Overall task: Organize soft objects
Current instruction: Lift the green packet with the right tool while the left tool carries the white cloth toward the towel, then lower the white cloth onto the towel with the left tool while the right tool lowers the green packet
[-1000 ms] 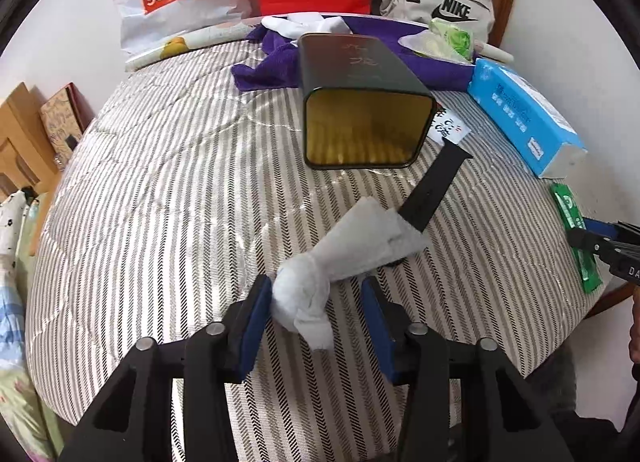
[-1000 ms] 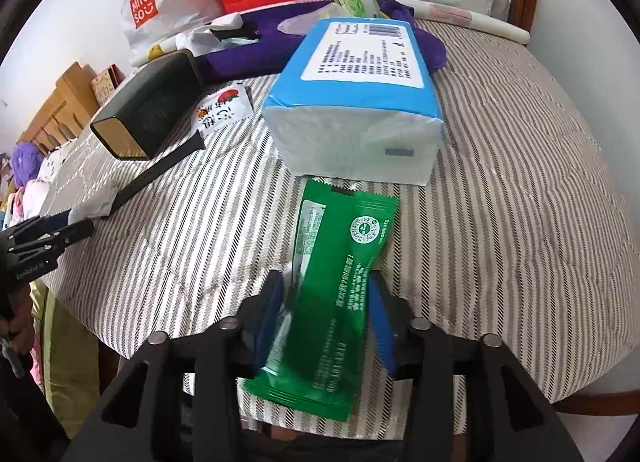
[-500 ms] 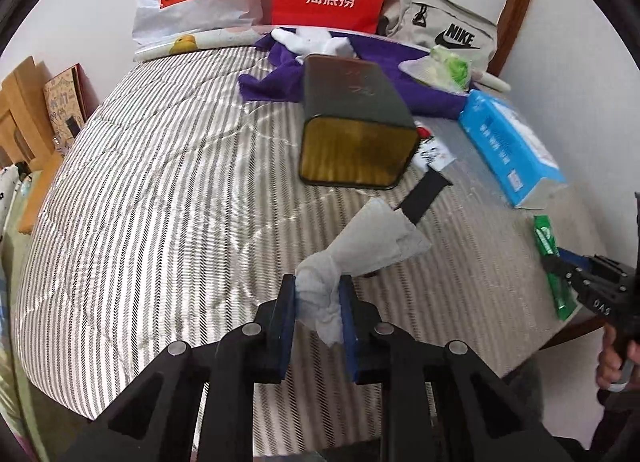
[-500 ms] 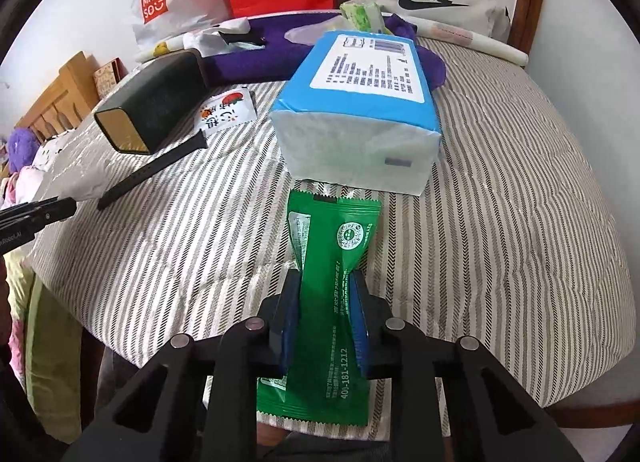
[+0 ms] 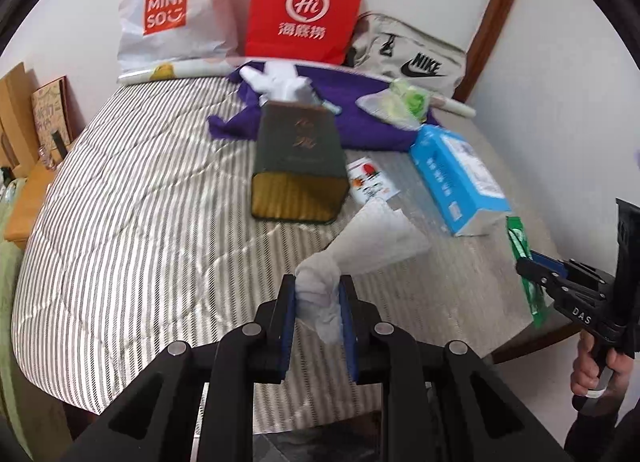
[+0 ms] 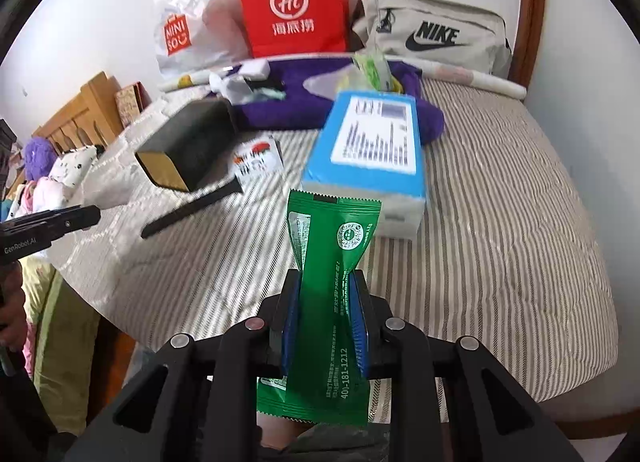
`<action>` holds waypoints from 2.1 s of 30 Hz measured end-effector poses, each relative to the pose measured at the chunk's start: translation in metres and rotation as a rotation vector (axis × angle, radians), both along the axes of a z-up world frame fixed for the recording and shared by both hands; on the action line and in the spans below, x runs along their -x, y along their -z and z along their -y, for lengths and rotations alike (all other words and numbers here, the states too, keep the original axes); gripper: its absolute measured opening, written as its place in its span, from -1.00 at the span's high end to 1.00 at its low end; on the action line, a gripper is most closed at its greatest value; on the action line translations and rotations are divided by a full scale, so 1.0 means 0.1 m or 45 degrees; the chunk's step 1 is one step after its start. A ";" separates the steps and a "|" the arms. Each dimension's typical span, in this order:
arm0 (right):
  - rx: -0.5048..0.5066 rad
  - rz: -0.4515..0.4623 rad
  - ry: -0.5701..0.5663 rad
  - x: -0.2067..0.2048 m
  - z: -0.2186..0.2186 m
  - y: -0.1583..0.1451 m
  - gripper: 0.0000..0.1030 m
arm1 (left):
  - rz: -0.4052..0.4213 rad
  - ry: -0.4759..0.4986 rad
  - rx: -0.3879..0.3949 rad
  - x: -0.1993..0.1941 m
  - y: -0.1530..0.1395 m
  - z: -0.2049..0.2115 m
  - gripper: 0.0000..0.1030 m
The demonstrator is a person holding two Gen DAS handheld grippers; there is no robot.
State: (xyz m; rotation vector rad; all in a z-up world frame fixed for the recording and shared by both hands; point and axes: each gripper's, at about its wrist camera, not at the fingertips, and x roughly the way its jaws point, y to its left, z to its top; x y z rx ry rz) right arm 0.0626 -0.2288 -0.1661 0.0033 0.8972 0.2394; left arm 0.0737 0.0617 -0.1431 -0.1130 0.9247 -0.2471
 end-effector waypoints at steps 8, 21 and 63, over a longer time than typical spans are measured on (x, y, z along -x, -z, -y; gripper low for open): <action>-0.063 0.071 -0.046 -0.13 0.01 -0.34 0.53 | 0.044 -0.009 0.015 -0.13 -0.26 0.04 0.61; -0.065 0.113 -0.121 -0.71 -0.04 -0.64 0.53 | 0.077 0.000 0.034 -0.59 -0.51 0.11 0.61; -0.041 -0.035 -0.186 -3.09 -0.33 -0.31 0.52 | -0.206 0.080 -0.020 -2.77 -0.03 0.47 0.61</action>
